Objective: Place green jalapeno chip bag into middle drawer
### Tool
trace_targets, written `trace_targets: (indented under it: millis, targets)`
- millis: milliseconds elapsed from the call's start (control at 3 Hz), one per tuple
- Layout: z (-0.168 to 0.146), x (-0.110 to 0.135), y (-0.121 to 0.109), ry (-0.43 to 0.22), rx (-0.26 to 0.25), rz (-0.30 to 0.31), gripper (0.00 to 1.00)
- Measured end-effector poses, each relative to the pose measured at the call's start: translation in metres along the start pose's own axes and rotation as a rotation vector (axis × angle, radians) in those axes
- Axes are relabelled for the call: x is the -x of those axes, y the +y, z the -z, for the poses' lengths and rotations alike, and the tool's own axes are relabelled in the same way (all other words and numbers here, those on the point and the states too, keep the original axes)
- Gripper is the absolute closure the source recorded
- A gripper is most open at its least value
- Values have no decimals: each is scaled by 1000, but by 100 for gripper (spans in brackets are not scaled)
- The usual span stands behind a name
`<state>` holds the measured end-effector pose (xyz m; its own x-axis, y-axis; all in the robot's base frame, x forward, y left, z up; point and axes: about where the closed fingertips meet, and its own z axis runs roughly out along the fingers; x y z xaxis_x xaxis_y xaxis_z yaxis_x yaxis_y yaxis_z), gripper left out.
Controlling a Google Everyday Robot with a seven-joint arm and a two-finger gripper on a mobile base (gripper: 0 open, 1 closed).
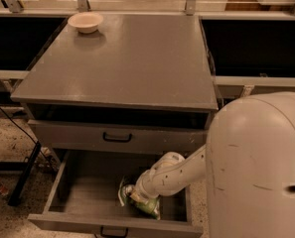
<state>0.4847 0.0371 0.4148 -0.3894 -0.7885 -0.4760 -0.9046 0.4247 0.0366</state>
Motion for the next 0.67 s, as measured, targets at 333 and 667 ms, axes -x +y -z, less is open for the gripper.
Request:
trace_targets:
  millis: [333, 667]
  targets:
    - [-21, -11, 8, 27, 33, -19, 100]
    - [-19, -10, 8, 27, 33, -19, 100]
